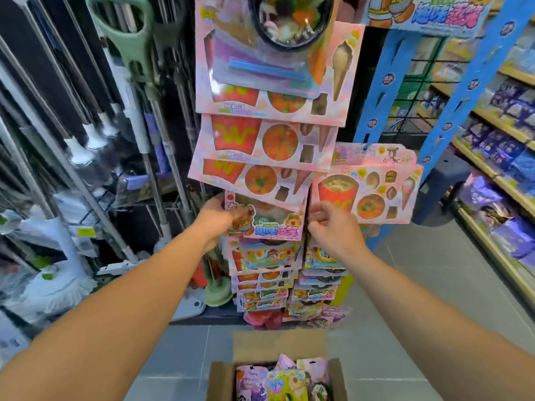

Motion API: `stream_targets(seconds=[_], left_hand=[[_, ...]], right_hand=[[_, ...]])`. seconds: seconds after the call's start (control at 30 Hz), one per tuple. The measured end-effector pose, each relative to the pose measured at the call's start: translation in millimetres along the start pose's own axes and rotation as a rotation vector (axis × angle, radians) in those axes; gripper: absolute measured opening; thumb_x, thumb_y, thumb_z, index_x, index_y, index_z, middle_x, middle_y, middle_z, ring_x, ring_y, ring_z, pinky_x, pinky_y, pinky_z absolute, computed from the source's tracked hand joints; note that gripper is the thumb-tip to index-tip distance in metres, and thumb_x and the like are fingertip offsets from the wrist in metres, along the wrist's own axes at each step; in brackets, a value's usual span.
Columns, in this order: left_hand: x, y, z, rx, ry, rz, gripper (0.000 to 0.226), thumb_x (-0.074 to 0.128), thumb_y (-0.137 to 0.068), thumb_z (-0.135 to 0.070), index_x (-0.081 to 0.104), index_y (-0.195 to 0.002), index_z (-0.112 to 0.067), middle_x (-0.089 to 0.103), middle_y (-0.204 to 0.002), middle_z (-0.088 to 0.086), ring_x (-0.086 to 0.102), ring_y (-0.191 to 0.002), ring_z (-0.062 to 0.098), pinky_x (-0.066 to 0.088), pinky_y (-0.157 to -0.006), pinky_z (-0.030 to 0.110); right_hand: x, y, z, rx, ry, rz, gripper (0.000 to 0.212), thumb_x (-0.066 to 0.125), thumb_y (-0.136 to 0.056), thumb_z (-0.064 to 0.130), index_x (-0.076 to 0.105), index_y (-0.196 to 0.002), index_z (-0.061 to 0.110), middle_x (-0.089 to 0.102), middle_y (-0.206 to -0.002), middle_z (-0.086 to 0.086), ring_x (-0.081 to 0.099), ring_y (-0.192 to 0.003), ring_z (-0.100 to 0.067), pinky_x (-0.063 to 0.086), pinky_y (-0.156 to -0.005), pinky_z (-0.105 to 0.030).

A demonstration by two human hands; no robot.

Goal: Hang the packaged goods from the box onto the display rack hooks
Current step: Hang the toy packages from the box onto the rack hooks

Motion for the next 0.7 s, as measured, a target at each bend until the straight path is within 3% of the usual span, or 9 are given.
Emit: stream_targets(seconds=[0.1, 0.23, 0.33, 0.4, 0.5, 0.63, 0.7], left_hand=[[-10.0, -1.4, -0.7, -0.005, 0.012, 0.069, 0.023, 0.071, -0.087, -0.012, 0.064, -0.108, -0.020, 0.072, -0.110, 0.008, 0.068, -0.100, 0.026, 0.052, -0.095, 0.046], [-15.6, -0.7, -4.1, -0.012, 0.032, 0.130, 0.020, 0.069, -0.088, -0.007, 0.064, -0.104, -0.019, 0.072, -0.106, 0.009, 0.067, -0.098, 0.030, 0.051, -0.097, 0.046], [-18.2, 0.2, -3.8, -0.028, 0.068, 0.153, 0.021, 0.067, -0.088, -0.003, 0.064, -0.103, -0.018, 0.074, -0.097, 0.005, 0.069, -0.091, 0.027, 0.056, -0.086, 0.041], [-13.1, 4.9, -5.0, -0.029, 0.088, 0.188, 0.021, 0.066, -0.089, -0.002, 0.064, -0.104, -0.017, 0.075, -0.091, 0.003, 0.070, -0.082, 0.021, 0.057, -0.076, 0.035], [-3.7, 8.9, -3.6, -0.034, 0.104, 0.196, 0.018, 0.065, -0.090, -0.004, 0.063, -0.103, -0.017, 0.073, -0.095, 0.006, 0.070, -0.082, 0.021, 0.058, -0.075, 0.035], [4.2, 15.5, -5.1, 0.019, -0.011, 0.137, 0.020, 0.068, -0.089, -0.015, 0.061, -0.107, -0.018, 0.072, -0.100, 0.006, 0.069, -0.085, 0.018, 0.058, -0.075, 0.031], [4.4, 23.4, -9.9, 0.073, -0.088, 0.098, 0.030, 0.071, -0.088, -0.019, 0.057, -0.114, -0.017, 0.071, -0.100, 0.005, 0.068, -0.076, 0.012, 0.053, -0.060, 0.017]], right_hand=[[1.5, 0.9, 1.3, 0.024, -0.002, -0.005, 0.034, 0.057, -0.088, 0.014, 0.060, -0.122, 0.018, 0.067, -0.107, 0.002, 0.061, -0.093, -0.016, 0.047, -0.078, -0.028], [7.6, 2.9, 6.3, 0.041, -0.049, 0.026, 0.040, 0.060, -0.086, 0.014, 0.058, -0.126, 0.019, 0.066, -0.110, 0.004, 0.060, -0.097, -0.015, 0.051, -0.082, -0.030], [10.6, 5.4, 6.9, 0.054, -0.101, 0.047, 0.047, 0.061, -0.086, 0.016, 0.055, -0.133, 0.020, 0.065, -0.118, 0.002, 0.061, -0.106, -0.019, 0.052, -0.088, -0.034], [17.0, 7.6, 8.7, 0.051, -0.171, 0.107, 0.049, 0.064, -0.087, 0.017, 0.053, -0.135, 0.022, 0.064, -0.120, 0.002, 0.061, -0.106, -0.021, 0.050, -0.081, -0.031], [23.5, 9.4, 10.1, 0.060, -0.279, 0.162, 0.046, 0.068, -0.088, 0.016, 0.053, -0.132, 0.021, 0.064, -0.112, 0.005, 0.062, -0.104, -0.019, 0.047, -0.080, -0.030], [6.5, 10.4, 6.8, 0.040, -0.259, 0.007, 0.038, 0.068, -0.088, 0.016, 0.054, -0.122, 0.021, 0.060, -0.094, 0.011, 0.061, -0.089, -0.014, 0.049, -0.075, -0.030], [-2.8, 14.1, 6.6, 0.023, -0.277, -0.076, 0.032, 0.066, -0.087, 0.015, 0.053, -0.114, 0.024, 0.060, -0.090, 0.008, 0.059, -0.082, -0.014, 0.050, -0.072, -0.032]])
Point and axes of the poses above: each hand's wrist, its own y-axis away from the middle knuckle, its own x-axis out of the palm, z = x × y, the point moved 9 cm from there along -y, towards the middle knuckle
